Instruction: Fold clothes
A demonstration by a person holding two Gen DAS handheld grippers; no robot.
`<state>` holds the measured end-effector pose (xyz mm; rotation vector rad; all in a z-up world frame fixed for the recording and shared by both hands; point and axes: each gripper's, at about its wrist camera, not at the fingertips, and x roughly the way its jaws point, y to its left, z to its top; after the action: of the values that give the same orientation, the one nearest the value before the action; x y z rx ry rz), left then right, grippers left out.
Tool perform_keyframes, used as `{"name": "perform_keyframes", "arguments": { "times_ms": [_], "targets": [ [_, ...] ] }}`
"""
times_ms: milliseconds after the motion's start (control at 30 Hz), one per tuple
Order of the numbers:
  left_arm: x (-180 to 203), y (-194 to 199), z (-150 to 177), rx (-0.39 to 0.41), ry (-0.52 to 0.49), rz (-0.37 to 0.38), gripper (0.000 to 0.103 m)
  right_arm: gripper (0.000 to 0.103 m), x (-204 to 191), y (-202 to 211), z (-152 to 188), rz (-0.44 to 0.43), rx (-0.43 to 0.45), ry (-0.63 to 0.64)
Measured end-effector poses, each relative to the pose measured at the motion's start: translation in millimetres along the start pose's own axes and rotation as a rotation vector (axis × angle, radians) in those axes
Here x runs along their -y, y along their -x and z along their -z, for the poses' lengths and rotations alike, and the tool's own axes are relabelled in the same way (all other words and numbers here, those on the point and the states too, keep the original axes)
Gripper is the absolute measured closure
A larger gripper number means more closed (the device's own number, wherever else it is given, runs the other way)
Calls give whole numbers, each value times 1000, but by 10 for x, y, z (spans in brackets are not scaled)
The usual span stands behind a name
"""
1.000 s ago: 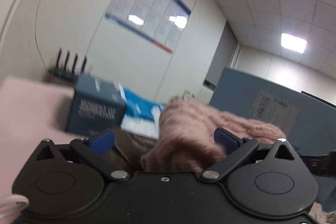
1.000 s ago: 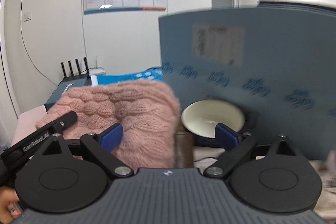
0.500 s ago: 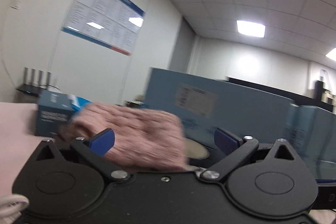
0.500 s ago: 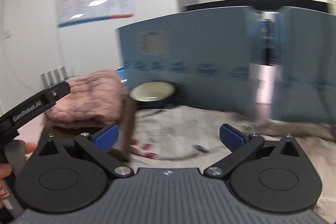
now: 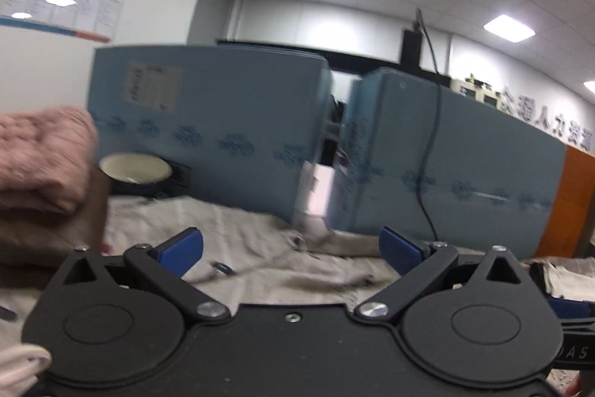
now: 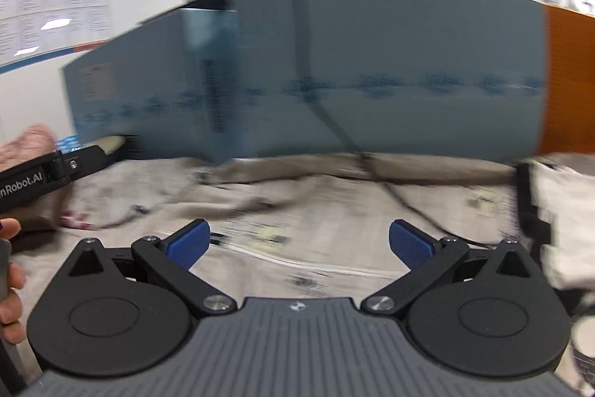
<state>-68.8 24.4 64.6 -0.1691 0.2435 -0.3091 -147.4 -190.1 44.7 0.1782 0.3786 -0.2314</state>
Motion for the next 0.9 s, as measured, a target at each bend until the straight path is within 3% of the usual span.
{"name": "perform_keyframes", "arguments": {
  "times_ms": [100, 167, 300, 433, 733, 900],
  "targets": [
    [200, -110, 82, -44, -2, 15, 0, 0, 224, -38, 79, 34, -9, -42],
    [304, -132, 126, -57, -46, -15, 0, 0, 311, -79, 79, 22, -20, -75],
    [309, -53, 200, -38, -86, -195, 0, 0, 201, -218, -39, -73, -19, -68],
    [106, 99, 200, -30, -51, -357, 0, 0, -184, -382, -204, -199, -17, -11],
    [-365, 625, 142, 15, 11, -628, 0, 0, -1046, -337, -288, -497, -66, 111],
    [-377, 836, 187, 49, 6, -752, 0, 0, -1081, -187, -159, -572, -77, 184]
  ]
}}
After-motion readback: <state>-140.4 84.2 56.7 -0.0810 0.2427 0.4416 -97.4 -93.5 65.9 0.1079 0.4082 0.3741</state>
